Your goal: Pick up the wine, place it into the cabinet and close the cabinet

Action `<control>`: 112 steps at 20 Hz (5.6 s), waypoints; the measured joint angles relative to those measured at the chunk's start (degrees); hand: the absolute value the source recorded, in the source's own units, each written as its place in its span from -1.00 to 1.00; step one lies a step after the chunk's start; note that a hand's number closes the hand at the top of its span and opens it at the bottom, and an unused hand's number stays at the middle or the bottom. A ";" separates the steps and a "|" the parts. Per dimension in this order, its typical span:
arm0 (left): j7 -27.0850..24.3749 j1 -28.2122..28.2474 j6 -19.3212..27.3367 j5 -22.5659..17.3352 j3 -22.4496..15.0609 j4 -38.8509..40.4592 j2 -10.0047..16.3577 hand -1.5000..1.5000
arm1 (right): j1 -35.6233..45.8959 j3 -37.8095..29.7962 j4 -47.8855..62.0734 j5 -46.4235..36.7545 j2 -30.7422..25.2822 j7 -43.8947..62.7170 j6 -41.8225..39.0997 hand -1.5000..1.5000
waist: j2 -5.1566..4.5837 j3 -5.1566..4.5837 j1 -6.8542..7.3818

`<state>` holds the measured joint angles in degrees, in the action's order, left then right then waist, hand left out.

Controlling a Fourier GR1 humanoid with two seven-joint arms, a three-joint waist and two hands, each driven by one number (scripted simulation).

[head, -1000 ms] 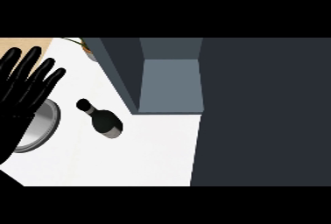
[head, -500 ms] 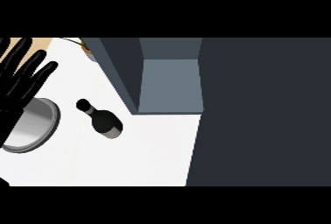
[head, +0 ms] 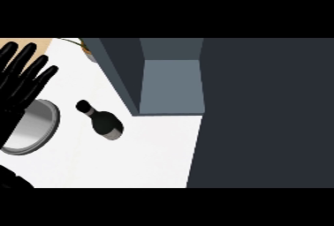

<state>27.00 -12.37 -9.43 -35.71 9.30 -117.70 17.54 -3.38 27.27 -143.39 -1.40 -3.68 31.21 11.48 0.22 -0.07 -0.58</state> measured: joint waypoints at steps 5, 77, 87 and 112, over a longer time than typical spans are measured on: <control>-2.45 0.74 -1.24 2.32 -0.56 2.77 -1.14 -1.00 | 0.49 1.16 -0.11 -0.71 -1.51 0.45 2.03 -1.00 | 0.01 0.00 -0.23; -65.10 -12.97 -18.37 35.21 0.20 91.87 -3.64 -1.00 | 11.09 8.91 -0.30 -4.50 -16.39 4.91 19.44 -1.00 | -0.17 -0.08 -1.07; -68.32 -15.68 -17.34 33.89 1.72 96.45 -4.81 1.00 | 9.40 10.23 -0.28 -4.46 -18.66 2.30 20.55 -1.00 | -0.25 -0.09 -1.37; -69.80 2.96 -10.75 30.78 -3.58 68.79 -12.21 1.00 | 5.20 11.51 -0.17 -4.10 -22.42 -3.14 24.43 -1.00 | 0.57 0.28 0.51</control>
<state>-42.80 -9.40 -20.18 -4.92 5.72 -48.90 5.33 1.82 38.78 -143.56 -5.49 -26.10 28.07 35.90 0.79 0.21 -0.07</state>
